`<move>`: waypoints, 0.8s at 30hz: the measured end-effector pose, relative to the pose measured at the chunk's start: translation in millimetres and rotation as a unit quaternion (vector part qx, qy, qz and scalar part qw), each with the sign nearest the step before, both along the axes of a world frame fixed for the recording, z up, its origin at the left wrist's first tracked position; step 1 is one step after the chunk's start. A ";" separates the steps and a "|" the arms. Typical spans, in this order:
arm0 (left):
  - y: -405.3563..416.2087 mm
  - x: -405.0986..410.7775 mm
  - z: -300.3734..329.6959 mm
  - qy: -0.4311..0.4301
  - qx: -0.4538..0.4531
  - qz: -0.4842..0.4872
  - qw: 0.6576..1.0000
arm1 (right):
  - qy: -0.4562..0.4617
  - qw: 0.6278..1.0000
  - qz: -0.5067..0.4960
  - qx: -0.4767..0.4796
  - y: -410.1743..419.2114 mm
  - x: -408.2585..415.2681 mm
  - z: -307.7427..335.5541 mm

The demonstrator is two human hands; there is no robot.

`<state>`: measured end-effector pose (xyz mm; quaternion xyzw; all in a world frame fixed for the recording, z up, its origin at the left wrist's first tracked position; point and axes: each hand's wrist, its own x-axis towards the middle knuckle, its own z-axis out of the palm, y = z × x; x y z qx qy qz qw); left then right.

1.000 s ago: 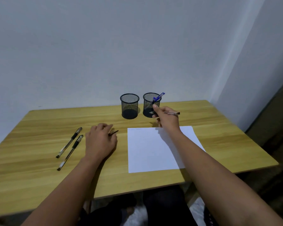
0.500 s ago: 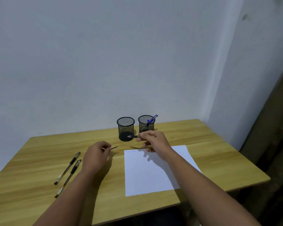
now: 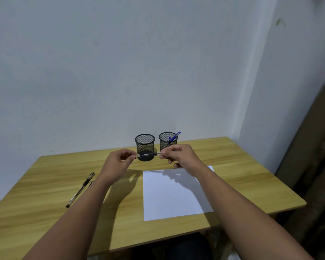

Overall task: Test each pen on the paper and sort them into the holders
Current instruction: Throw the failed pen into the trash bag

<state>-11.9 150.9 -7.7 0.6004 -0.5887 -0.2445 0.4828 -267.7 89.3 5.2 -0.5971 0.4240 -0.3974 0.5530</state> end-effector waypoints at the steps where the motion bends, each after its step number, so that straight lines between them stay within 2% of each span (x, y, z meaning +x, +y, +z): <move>1: 0.8 -0.9 0.1 0.001 0.002 -0.004 1.000 | -0.001 1.000 0.002 0.001 0.4 -0.6 -0.2; 7: 3.6 -10.2 5.1 0.031 0.032 -0.050 0.998 | 0.012 0.999 0.029 0.014 2.9 -2.3 -2.2; 12: 2.4 -18.6 15.3 0.164 0.071 -0.052 0.983 | 0.002 0.998 0.045 0.038 3.6 -2.9 1.5; 17: 1.3 -35.4 23.2 0.211 0.069 -0.039 0.974 | -0.024 0.998 0.037 0.039 0.9 -8.6 12.1; 21: -3.4 -47.2 25.5 0.200 0.050 -0.024 0.978 | -0.030 0.999 0.028 0.033 1.1 -17.1 12.6; 24: -4.1 -54.0 29.5 0.152 0.042 -0.028 0.987 | 0.031 0.999 0.036 0.009 4.7 -27.8 14.4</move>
